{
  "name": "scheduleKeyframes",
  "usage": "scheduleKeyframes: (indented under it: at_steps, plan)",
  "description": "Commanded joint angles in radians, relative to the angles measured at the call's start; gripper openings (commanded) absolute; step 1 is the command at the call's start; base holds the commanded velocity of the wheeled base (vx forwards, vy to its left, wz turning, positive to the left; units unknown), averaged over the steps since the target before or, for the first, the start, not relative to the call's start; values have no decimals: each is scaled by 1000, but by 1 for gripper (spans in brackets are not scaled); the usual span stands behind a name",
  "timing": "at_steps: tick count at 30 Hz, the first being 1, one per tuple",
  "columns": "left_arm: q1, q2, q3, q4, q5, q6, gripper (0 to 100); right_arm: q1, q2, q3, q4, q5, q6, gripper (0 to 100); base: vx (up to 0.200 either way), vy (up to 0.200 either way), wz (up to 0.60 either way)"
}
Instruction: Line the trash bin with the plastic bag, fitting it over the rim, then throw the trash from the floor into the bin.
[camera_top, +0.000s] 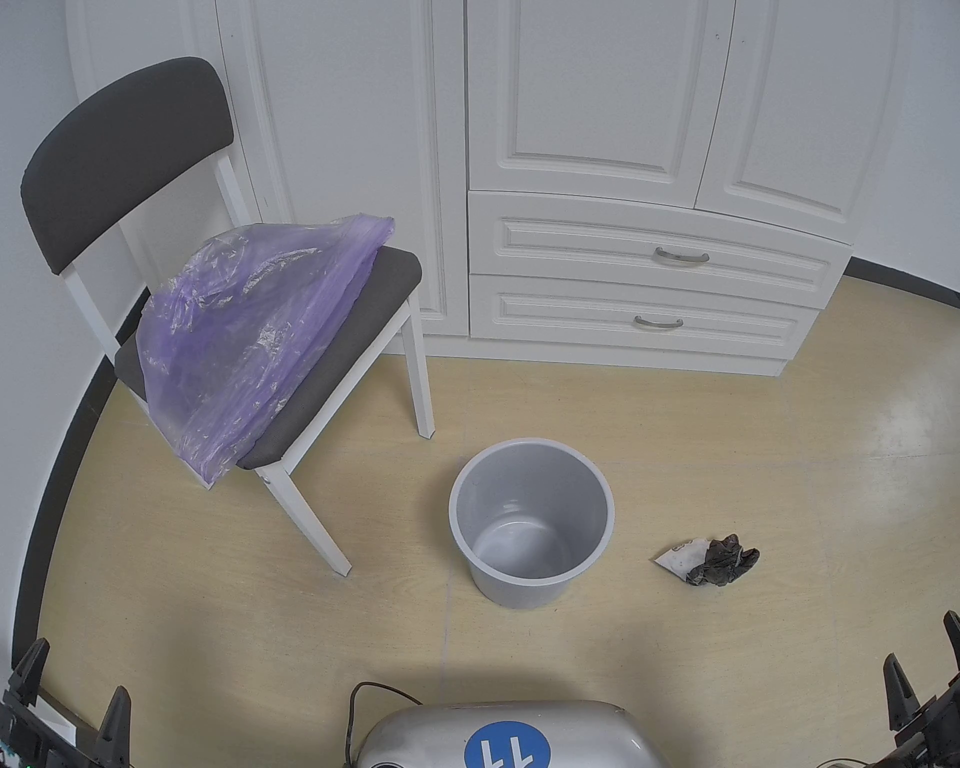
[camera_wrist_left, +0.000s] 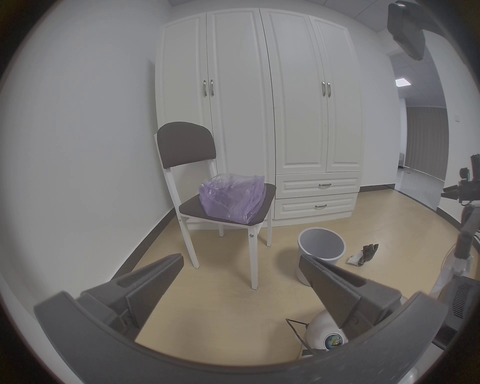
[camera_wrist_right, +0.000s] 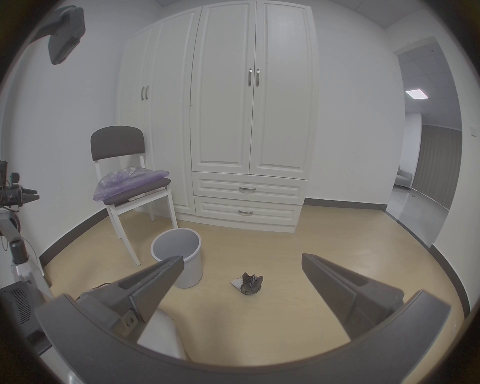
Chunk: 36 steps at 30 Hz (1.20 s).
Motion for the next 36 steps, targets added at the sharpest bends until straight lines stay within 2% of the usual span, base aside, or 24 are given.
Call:
scheduleKeyframes:
  at_steps: [1, 5, 8, 11, 14, 20, 22, 24, 26, 29, 31, 32, 33, 34, 36]
  plan:
    - [0, -16, 18, 0, 0, -1, 100, 0, -16, 16, 0, 1, 2, 100, 0, 0, 0]
    - [0, -16, 16, 2, 6, -28, 100, 0, -16, 18, -5, -2, 24, 100, 0, 0, 0]
    - [-1, -16, 15, 3, 41, -108, 100, 0, -16, 18, -8, -7, 33, 100, 0, 0, 0]
    - [-1, -16, 15, 2, 64, -136, 100, 0, -16, 16, -10, -40, 94, 100, 0, 0, 0]
    - [-1, -16, 15, 2, 64, -136, 100, 2, -16, 16, -13, -54, 125, 100, 0, 0, 0]
    - [2, -16, 16, -1, 68, -134, 100, -3, -16, 18, -10, -59, 111, 100, 0, 0, 0]
    - [2, -16, 18, -8, 74, -105, 100, -3, -16, 18, -11, -44, 68, 100, 0, 0, 0]
    - [0, -16, 18, -24, 43, -39, 100, -3, -16, 18, -14, -2, 30, 100, 0, 0, 0]
    - [0, -16, 18, -26, 11, -22, 100, -3, -16, 18, -14, 7, 22, 100, 0, 0, 0]
    - [0, -16, 15, -37, 11, -25, 100, -3, -16, 16, -31, 7, 31, 100, 0, 0, 0]
    - [-1, -16, 4, -144, 17, -99, 100, 0, -16, -30, -161, 2, 103, 100, 0, 0, 0]
    - [-1, -16, 4, -158, 20, -113, 100, 0, -16, -34, -174, 2, 113, 100, 0, 0, 0]
    - [-1, -16, 10, -317, 34, -269, 100, -4, -9, -76, -235, 13, 191, 100, 0, 0, 0]
    - [-1, -16, 8, -348, 26, -271, 100, -8, -4, -79, -224, 22, 166, 100, 0, 0, 0]
    - [-1, -16, 12, -333, 8, -211, 100, -9, 4, -74, -183, 49, 56, 100, 0, 0, 0]
